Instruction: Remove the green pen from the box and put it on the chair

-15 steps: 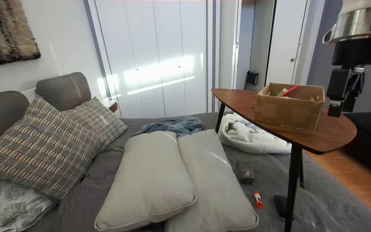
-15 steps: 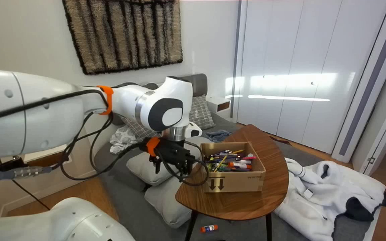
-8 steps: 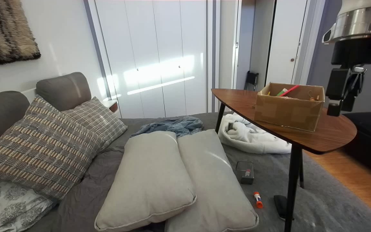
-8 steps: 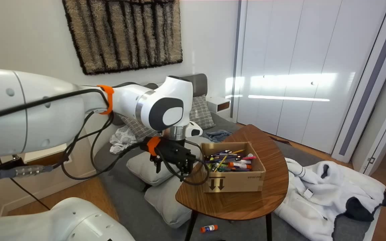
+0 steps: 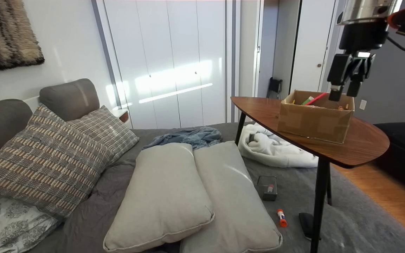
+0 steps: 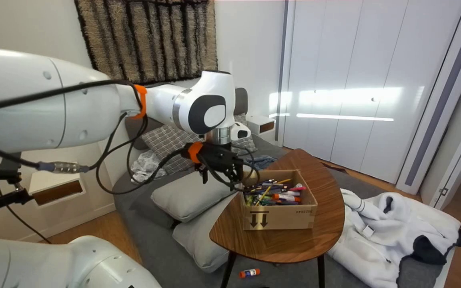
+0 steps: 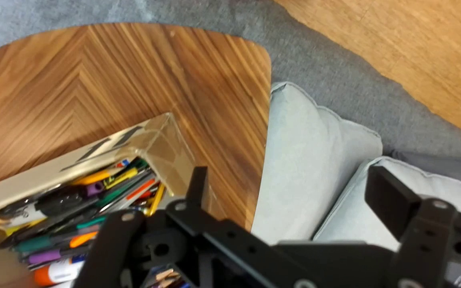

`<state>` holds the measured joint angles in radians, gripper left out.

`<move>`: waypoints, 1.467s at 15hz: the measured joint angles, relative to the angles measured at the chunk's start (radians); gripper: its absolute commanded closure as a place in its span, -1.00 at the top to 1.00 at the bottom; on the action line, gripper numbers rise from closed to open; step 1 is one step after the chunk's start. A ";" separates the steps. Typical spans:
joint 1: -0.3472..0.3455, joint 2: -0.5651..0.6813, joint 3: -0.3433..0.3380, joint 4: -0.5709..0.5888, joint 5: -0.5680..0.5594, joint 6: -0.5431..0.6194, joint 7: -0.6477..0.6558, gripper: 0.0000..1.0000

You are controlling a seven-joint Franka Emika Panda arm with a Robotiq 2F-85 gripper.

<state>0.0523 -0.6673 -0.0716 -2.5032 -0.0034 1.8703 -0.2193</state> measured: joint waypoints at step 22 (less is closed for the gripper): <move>-0.202 0.487 -0.025 0.274 -0.048 0.159 0.482 0.91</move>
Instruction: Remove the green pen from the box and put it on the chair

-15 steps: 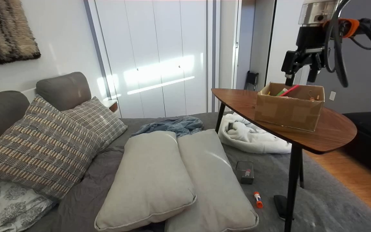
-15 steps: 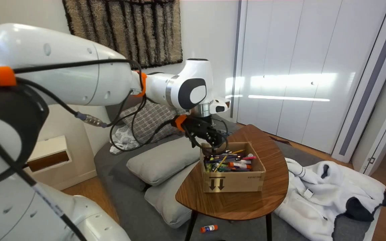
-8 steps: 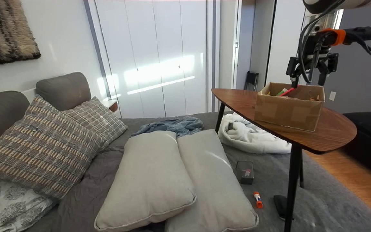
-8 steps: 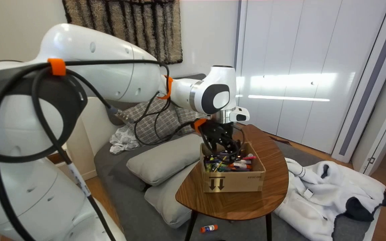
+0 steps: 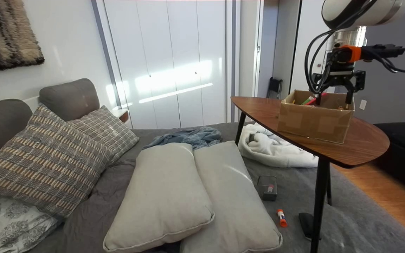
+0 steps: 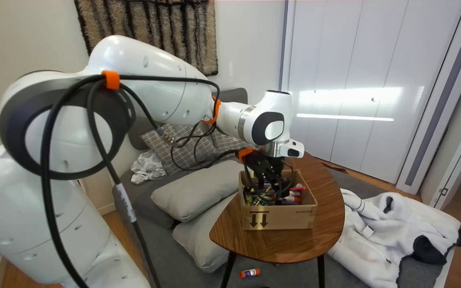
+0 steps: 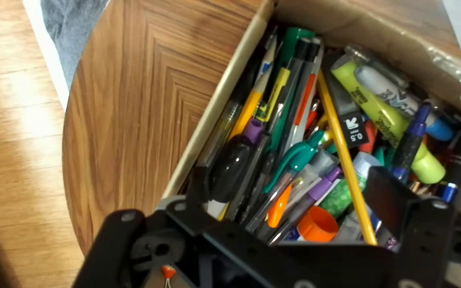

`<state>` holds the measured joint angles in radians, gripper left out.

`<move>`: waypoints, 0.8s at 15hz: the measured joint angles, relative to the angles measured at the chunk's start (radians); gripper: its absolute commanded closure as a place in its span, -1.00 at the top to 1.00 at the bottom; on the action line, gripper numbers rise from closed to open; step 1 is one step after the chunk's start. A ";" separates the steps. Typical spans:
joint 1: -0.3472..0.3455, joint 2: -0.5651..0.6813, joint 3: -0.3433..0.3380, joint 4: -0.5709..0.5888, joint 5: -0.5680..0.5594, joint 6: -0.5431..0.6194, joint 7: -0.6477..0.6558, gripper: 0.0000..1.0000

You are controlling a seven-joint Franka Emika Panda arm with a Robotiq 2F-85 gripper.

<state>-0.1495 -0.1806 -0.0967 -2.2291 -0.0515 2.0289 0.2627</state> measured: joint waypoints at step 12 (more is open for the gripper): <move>0.000 0.081 -0.013 0.032 0.056 0.029 0.034 -0.54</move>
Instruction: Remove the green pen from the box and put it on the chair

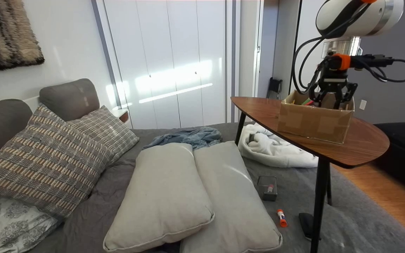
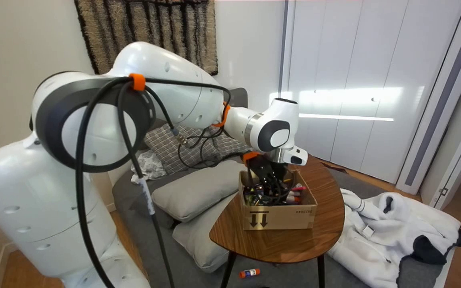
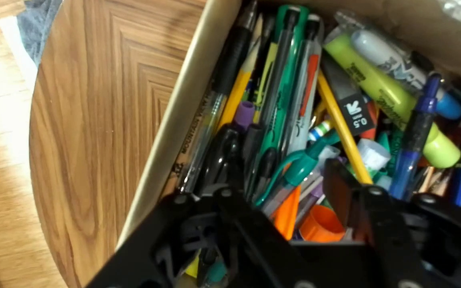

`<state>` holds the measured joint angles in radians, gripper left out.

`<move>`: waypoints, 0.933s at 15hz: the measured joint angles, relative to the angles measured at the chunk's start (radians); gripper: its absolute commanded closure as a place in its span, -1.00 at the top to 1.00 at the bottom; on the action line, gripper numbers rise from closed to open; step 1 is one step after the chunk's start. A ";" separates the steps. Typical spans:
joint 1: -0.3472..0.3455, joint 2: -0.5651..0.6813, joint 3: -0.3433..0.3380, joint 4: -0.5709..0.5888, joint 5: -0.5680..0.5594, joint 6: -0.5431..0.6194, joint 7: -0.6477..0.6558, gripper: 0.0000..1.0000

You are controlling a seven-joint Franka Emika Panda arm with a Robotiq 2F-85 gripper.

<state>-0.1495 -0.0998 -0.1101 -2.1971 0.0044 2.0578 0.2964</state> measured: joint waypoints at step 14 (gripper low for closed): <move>0.001 -0.038 0.003 0.037 -0.028 -0.003 0.044 -0.30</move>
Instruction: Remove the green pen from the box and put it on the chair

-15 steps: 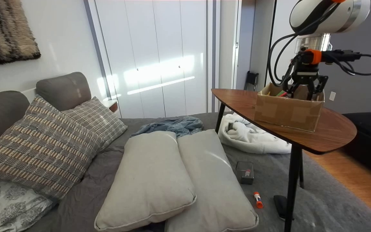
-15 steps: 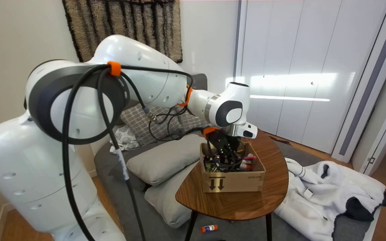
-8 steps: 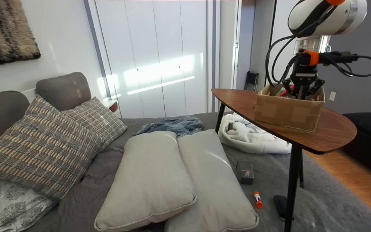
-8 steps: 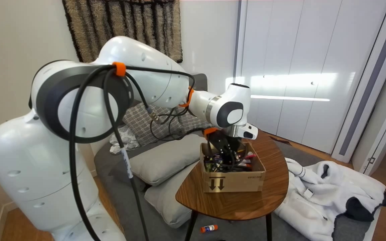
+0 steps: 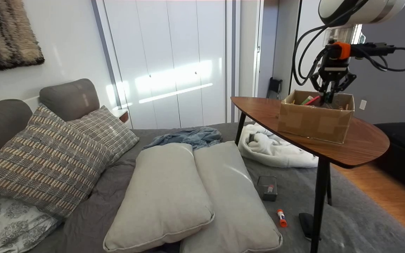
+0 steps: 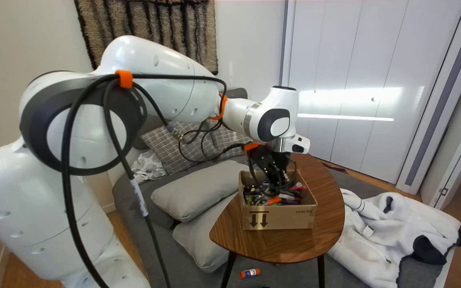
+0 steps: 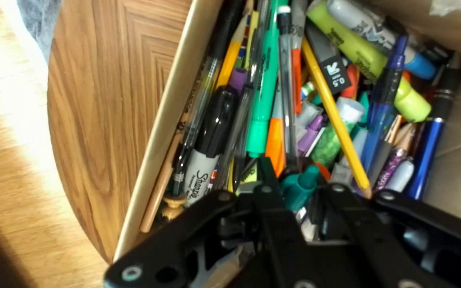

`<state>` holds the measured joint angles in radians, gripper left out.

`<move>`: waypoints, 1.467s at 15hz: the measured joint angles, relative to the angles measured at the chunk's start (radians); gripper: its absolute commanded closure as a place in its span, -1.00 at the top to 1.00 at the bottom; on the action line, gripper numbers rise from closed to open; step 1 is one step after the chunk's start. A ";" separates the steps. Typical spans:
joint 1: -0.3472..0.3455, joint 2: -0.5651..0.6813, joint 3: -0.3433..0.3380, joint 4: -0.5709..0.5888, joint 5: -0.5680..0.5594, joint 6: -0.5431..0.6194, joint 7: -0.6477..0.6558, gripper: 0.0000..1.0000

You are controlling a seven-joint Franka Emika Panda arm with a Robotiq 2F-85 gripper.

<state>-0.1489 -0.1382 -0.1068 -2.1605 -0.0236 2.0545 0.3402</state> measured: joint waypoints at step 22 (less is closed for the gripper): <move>0.001 0.040 0.012 -0.007 -0.078 0.027 0.005 0.02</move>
<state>-0.1476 -0.0982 -0.0953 -2.1679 -0.1013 2.0815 0.3455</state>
